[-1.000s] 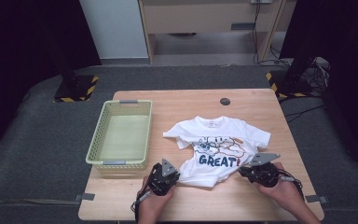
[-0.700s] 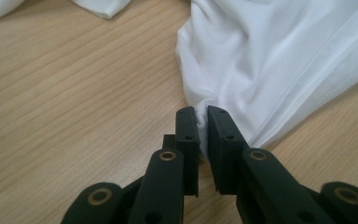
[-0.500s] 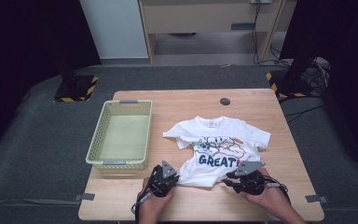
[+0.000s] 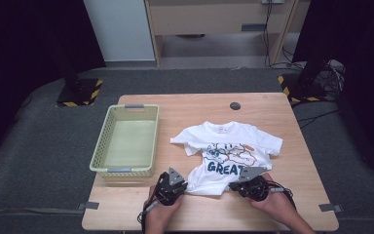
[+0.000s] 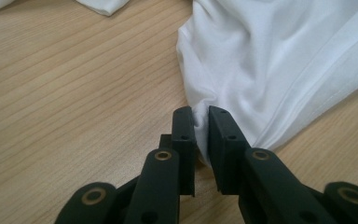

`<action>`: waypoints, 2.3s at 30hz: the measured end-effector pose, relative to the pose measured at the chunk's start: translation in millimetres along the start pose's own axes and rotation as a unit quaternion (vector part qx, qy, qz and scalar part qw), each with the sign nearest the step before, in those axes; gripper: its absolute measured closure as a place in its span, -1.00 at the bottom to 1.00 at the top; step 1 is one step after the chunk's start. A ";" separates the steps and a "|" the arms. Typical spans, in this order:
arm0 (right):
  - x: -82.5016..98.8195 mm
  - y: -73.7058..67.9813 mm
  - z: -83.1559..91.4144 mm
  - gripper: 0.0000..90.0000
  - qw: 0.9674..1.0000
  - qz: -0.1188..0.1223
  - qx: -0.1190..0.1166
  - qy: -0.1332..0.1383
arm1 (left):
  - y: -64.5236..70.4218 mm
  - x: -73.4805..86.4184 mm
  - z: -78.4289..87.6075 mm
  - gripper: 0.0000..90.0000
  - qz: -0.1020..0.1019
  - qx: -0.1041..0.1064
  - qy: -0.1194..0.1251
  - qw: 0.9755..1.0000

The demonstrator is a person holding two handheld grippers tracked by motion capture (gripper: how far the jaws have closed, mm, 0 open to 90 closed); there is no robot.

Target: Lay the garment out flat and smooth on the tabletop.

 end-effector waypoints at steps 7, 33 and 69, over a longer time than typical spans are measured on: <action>-4.7 3.1 38.9 1.00 1.000 -0.001 0.004 0.005 | 12.3 -13.1 14.5 0.81 -0.015 0.005 0.038 0.999; -15.4 6.2 28.1 0.51 0.999 -0.004 0.008 -0.042 | -2.4 -2.2 -0.7 0.77 -0.039 -0.040 -0.017 0.998; 32.1 11.3 49.6 1.00 1.000 -0.014 -0.015 -0.023 | 12.7 -9.9 9.3 0.75 -0.049 -0.032 0.014 0.998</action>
Point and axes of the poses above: each handheld gripper's, and its own axes: z roughly backward along the jaws, x roughly out of its underside, y roughly to its right, the point moved 5 cm from there along -z, roughly forward along the jaws, and after that the axes turned 4 degrees about -y, right-handed, at the moved point
